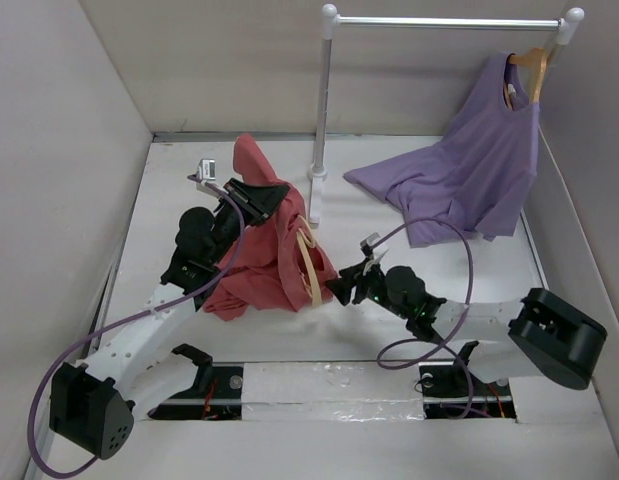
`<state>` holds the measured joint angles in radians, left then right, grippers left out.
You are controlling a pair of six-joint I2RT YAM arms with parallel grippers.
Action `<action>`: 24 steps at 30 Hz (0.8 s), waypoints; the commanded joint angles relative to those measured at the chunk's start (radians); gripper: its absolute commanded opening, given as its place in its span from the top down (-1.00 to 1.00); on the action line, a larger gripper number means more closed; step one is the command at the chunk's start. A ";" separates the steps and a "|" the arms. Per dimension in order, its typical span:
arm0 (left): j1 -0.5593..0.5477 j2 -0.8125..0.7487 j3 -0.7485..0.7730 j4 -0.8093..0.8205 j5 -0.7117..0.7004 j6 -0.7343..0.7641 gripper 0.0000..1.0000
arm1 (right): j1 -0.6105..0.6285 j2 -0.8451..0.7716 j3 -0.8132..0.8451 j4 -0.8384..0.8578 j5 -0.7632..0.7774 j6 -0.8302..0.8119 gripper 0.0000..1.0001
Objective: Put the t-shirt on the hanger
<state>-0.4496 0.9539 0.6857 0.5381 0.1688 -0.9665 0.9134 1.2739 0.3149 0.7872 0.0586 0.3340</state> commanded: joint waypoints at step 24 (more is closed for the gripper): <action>0.100 0.036 0.106 0.256 0.110 -0.103 1.00 | 0.097 0.021 -0.007 0.052 0.090 0.056 1.00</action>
<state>-0.3515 1.0035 0.7464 0.6510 0.2302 -1.0367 0.9951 1.3346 0.2993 0.8635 0.0525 0.3965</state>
